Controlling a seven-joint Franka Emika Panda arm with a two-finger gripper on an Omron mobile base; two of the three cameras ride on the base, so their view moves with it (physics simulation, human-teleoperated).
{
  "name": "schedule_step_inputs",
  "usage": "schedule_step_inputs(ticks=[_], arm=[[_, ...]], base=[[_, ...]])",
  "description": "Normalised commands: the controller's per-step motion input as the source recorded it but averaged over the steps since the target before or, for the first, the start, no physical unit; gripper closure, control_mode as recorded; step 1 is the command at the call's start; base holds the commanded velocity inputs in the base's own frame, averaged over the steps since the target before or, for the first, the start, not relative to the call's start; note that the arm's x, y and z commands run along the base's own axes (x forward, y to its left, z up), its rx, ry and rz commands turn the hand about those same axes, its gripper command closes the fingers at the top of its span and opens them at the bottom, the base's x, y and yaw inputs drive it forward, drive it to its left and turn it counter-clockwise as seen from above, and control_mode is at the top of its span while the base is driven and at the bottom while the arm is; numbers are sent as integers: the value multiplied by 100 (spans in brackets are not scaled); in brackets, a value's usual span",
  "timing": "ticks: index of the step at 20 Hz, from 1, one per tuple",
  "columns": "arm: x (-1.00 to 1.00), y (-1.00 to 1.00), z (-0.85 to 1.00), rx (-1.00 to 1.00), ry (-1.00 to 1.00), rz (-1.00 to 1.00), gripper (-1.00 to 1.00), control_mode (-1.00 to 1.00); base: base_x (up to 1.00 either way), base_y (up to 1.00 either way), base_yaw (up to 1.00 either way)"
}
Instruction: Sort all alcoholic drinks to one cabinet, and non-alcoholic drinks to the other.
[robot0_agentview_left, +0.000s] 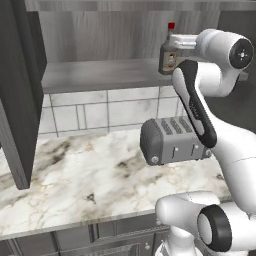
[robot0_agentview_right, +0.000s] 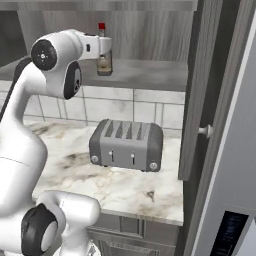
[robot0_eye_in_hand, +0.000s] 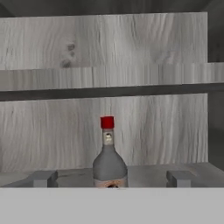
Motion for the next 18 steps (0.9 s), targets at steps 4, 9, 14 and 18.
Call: schedule_step_inputs(ticks=[4,9,14,18], arm=[[-100,0,26,0,9,0,-100,-100],[-100,0,1,0,19,0,-100,-100],[-100,0,-16,0,25,0,-100,-100],[-100,1,-25,0,27,0,-100,-100]], base=[[0,0,0],[0,0,0],[0,0,0],[0,0,0]])
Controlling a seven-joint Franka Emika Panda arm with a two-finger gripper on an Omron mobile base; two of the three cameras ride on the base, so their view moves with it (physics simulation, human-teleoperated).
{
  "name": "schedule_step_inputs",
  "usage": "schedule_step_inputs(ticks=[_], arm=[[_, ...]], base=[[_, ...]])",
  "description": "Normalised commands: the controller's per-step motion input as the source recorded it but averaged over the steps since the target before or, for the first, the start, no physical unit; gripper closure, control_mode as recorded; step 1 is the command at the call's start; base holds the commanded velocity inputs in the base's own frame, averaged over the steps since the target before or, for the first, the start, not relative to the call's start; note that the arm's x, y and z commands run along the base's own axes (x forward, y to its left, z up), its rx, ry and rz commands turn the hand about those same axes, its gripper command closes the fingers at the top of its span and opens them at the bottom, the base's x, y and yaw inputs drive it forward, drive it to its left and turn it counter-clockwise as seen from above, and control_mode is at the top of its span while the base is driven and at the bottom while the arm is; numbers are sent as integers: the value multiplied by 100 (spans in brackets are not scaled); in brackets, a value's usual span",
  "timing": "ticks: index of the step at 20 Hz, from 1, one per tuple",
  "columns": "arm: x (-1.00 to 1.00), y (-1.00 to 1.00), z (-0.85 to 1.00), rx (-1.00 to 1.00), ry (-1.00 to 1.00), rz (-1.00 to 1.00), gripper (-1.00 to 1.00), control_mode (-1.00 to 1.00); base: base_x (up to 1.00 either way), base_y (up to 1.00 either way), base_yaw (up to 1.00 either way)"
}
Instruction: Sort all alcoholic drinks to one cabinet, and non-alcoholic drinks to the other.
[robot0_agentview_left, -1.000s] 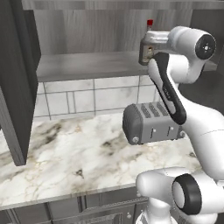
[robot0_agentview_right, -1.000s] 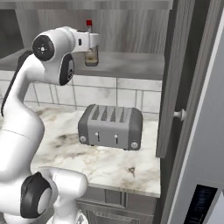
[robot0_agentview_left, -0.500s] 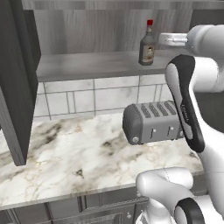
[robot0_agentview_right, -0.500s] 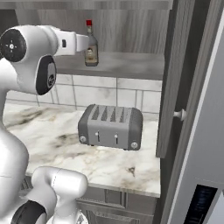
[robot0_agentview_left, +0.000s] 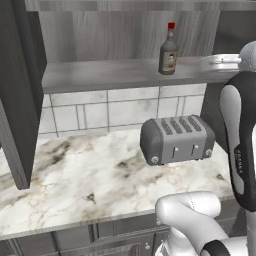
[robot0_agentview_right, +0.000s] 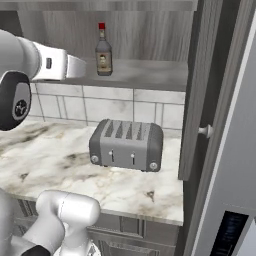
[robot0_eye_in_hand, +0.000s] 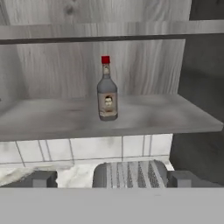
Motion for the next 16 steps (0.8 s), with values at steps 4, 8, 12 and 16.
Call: schedule_step_inputs(ticks=[4,8,12,16], arm=[[-82,9,-42,0,35,0,-100,-100],[-49,26,-43,0,34,0,-100,-100],[-9,30,-30,0,30,0,-100,-100],[-9,13,-41,0,27,0,-100,-100]], base=[[0,0,0],[0,0,0],[0,0,0],[0,0,0]])
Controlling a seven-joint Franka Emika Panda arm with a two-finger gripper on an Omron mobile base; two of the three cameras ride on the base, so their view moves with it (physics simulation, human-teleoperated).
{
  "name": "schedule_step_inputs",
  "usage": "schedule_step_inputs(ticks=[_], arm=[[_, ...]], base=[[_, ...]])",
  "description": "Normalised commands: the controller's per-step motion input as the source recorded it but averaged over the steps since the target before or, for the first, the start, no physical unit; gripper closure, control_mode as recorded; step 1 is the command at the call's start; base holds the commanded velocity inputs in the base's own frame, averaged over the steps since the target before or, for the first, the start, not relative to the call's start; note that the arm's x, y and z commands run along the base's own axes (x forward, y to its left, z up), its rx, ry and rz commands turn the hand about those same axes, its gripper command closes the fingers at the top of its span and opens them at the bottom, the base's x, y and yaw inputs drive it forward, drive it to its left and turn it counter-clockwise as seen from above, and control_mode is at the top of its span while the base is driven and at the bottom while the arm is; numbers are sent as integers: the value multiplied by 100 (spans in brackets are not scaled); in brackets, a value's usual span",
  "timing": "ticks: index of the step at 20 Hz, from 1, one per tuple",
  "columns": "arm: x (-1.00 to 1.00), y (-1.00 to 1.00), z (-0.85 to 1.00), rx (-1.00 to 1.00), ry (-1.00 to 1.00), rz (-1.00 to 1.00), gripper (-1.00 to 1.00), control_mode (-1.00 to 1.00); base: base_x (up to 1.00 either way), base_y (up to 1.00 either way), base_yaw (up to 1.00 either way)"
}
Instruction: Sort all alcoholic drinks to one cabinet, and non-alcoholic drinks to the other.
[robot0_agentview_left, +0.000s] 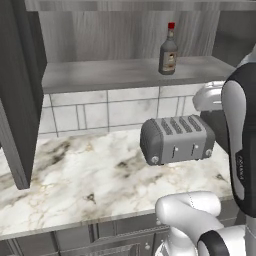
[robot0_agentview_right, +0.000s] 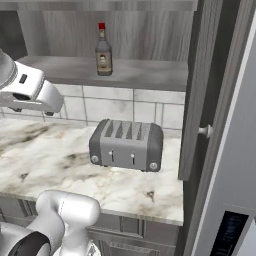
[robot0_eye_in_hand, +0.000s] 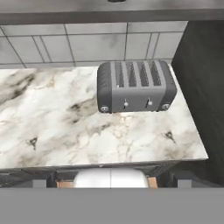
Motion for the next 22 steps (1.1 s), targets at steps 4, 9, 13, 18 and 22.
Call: schedule_step_inputs(ticks=[4,9,13,18,22], arm=[[-34,-1,-49,0,26,0,-100,-100],[-36,-11,-40,1,16,0,-100,-100],[-11,0,-9,0,1,0,-100,100],[0,0,0,0,0,0,-100,100],[0,0,0,0,0,0,-100,100]], base=[[0,0,0],[0,0,0],[-16,-1,0],[-100,-10,0],[-100,-2,0]])
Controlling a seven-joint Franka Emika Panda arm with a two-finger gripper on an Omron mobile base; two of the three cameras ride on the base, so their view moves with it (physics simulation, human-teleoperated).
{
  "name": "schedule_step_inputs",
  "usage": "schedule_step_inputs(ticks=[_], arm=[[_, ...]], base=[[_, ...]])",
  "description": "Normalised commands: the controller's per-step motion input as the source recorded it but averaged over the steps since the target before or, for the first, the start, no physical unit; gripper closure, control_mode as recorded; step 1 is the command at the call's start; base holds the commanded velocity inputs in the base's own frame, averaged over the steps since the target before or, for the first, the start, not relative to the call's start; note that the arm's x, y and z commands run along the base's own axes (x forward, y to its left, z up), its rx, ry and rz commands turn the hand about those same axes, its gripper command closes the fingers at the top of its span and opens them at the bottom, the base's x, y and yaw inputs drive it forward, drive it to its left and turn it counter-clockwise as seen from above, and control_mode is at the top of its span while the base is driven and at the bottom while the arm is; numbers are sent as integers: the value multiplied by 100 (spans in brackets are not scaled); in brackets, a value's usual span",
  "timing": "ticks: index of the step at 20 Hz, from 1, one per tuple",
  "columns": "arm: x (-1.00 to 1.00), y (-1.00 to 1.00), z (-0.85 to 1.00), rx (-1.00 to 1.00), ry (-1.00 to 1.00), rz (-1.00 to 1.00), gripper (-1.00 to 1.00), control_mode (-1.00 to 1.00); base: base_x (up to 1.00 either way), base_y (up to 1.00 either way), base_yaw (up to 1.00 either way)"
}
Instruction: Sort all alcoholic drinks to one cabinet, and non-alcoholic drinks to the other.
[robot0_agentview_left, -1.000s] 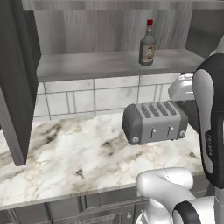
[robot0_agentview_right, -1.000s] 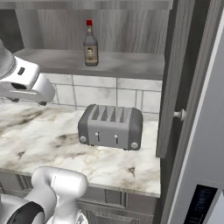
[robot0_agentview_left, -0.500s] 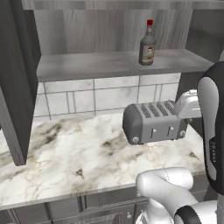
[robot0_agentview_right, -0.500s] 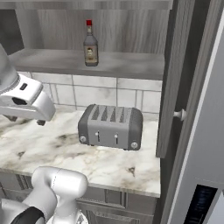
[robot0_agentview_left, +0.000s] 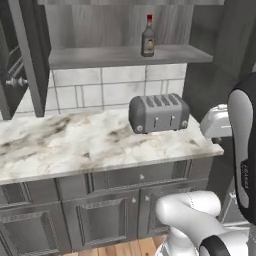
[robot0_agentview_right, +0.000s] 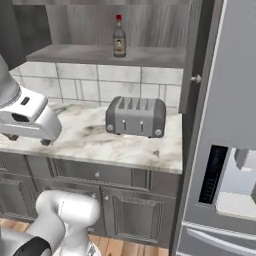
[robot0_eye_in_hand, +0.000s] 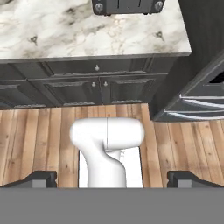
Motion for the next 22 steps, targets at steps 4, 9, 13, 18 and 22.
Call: schedule_step_inputs(ticks=[4,9,13,18,22], arm=[[0,0,0,0,0,0,-100,100],[0,0,0,0,0,0,-100,100],[0,0,0,0,0,0,-100,100],[0,0,0,0,0,0,-100,100],[0,0,0,0,0,0,-100,100]], base=[[-95,40,0],[-55,99,0],[-29,100,0],[-2,100,0],[10,96,0]])
